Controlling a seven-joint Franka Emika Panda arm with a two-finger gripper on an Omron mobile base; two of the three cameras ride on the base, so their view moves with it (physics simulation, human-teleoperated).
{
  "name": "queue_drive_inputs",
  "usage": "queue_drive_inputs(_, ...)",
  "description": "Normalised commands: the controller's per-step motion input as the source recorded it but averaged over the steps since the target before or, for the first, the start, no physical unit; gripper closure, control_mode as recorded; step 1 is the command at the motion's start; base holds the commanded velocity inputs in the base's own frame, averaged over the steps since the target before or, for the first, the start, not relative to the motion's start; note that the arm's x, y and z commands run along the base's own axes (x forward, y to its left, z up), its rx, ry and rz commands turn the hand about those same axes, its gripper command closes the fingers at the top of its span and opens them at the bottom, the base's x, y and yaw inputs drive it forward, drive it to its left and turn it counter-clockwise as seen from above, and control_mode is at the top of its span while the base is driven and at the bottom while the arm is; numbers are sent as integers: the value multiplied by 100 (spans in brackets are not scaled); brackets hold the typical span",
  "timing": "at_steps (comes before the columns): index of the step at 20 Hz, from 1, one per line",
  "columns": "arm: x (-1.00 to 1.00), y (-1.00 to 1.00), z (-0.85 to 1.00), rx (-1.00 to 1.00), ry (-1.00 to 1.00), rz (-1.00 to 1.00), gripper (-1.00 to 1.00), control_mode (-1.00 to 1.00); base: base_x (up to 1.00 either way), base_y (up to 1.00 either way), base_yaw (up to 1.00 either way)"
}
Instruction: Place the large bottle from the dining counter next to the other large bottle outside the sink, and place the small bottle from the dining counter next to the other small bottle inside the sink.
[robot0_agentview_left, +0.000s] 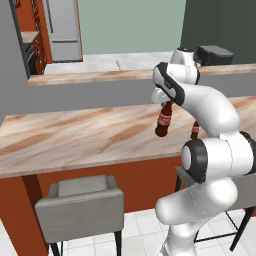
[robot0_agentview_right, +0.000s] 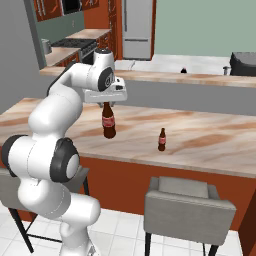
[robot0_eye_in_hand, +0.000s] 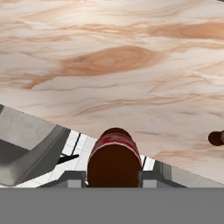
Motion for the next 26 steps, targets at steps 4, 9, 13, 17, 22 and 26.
queue_drive_inputs(4,0,0,0,0,0,0,100,100,0,0,0)
queue_drive_inputs(9,0,0,0,0,0,0,100,100,-34,0,0)
queue_drive_inputs(13,0,0,0,0,0,0,100,100,-92,-9,-7)
queue_drive_inputs(17,0,0,0,0,0,0,100,100,-95,-25,-12)
queue_drive_inputs(22,0,0,0,0,0,0,100,100,-16,-59,-12)
queue_drive_inputs(26,0,0,0,0,0,0,100,100,0,-99,0)
